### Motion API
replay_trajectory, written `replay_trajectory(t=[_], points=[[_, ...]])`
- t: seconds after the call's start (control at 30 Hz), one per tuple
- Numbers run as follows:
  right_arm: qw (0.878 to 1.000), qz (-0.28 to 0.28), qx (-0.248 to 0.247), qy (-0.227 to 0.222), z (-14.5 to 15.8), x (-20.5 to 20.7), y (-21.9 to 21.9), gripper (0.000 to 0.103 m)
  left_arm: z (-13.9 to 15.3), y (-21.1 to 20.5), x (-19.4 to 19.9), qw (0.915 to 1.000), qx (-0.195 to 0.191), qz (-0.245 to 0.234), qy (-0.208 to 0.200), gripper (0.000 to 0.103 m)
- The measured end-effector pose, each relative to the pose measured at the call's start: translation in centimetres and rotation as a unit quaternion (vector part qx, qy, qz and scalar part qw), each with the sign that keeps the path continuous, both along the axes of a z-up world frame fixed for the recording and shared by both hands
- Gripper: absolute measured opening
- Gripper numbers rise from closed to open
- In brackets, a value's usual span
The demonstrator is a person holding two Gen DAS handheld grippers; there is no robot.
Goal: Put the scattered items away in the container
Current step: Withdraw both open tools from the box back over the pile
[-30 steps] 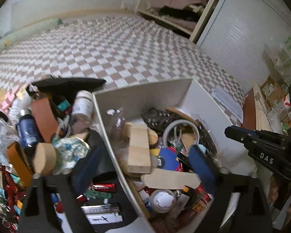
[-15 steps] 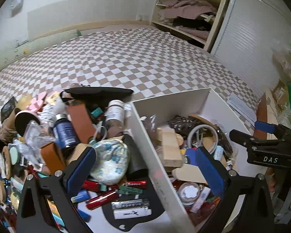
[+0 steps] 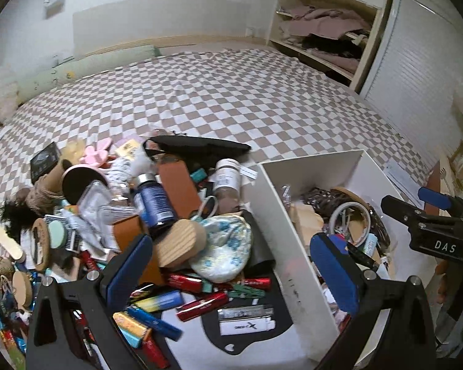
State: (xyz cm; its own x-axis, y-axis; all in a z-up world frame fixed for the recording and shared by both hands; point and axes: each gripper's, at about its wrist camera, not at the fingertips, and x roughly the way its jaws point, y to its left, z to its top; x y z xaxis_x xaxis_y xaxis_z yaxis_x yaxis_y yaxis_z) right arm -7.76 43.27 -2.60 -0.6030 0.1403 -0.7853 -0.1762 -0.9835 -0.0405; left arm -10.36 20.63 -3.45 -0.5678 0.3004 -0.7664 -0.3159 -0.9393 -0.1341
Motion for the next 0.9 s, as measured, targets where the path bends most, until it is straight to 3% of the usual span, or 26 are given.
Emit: replay_trajectory(t=[0.37, 0.67, 0.9], points=[[0.999, 0.047, -0.023, 0.012, 0.9, -1.3, -4.8, 0.103, 1.1, -6.3, 0.3, 0.9979, -0.017, 0.061, 0.016, 0.102], [0.993, 0.109, -0.026, 0.047, 2.9, -1.4, -10.2, 0.103, 1.2, -10.6, 0.4, 0.993, -0.047, 0.106, 0.023, 0.103], [0.989, 0.112, -0.064, 0.077, 4.8, -1.4, -12.1, 0.103, 1.8, -14.1, 0.9, 0.988, -0.042, 0.144, 0.036, 0.103]])
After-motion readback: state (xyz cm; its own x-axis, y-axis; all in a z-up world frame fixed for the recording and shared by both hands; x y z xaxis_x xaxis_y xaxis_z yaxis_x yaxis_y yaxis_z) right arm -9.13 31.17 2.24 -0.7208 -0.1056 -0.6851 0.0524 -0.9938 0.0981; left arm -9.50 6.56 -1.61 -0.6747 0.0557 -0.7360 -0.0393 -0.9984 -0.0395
